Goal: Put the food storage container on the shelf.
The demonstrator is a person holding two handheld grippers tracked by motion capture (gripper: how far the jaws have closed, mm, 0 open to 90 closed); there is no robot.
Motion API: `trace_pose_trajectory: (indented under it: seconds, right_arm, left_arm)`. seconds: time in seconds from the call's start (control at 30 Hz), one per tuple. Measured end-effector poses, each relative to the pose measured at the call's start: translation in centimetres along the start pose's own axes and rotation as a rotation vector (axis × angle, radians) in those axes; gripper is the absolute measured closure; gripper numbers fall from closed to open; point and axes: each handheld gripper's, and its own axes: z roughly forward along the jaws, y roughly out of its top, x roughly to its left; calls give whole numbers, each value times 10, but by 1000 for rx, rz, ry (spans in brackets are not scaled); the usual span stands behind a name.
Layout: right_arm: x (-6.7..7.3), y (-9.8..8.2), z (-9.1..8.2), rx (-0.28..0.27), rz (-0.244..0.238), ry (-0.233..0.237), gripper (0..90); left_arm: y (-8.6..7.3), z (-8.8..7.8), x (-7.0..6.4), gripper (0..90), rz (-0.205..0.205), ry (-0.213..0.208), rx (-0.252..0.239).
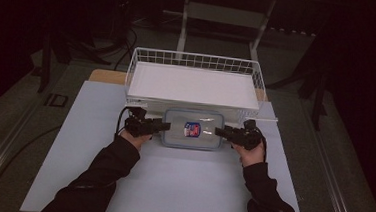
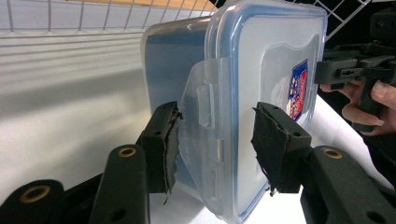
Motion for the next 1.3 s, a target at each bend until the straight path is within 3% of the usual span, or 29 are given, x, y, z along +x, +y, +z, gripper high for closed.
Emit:
trace_pose_trajectory:
  seconds: [0.13, 0.2, 0.3, 0.53, 0.67, 0.83, 0.87, 0.9, 0.97, 1.07, 1.17, 1.3]
  right_arm:
    - [-5, -2, 2, 4, 23, 9, 500]
    - [-6, -3, 2, 4, 28, 10, 491]
    - [1, 0, 4, 7, -29, -49, 515]
    - [3, 3, 6, -14, -17, -83, 508]
    - [5, 3, 10, -21, -19, -130, 482]
    - [7, 5, 13, -17, 5, -149, 484]
    - [7, 5, 13, -18, 3, -151, 478]
    - [4, 6, 14, -36, -30, -167, 467]
    - [8, 5, 13, -18, 0, -166, 443]
    - [6, 2, 11, -37, -24, -169, 420]
    - [6, -1, 7, -39, -51, -167, 413]
    - [11, -3, -1, -42, -79, -178, 419]
  left_arm:
    - [0, 2, 2, 515, 6, -3, -9]
    - [-1, 3, 3, 513, -41, -6, -8]
    - [-4, 6, 7, 493, -49, -10, -10]
    - [-3, 10, 8, 450, -54, 17, -30]
    - [0, 12, 3, 426, -14, 82, -34]
    - [1, 13, 4, 396, -3, 97, -47]
    - [2, 13, 4, 394, 0, 104, -46]
    - [2, 13, 3, 378, 3, 111, -48]
    - [1, 13, 1, 375, 18, 126, -50]
    - [0, 9, -3, 338, 25, 118, -52]
    - [-3, 3, -7, 292, 12, 70, -56]
    - [-6, -10, -17, 247, 60, 33, -61]
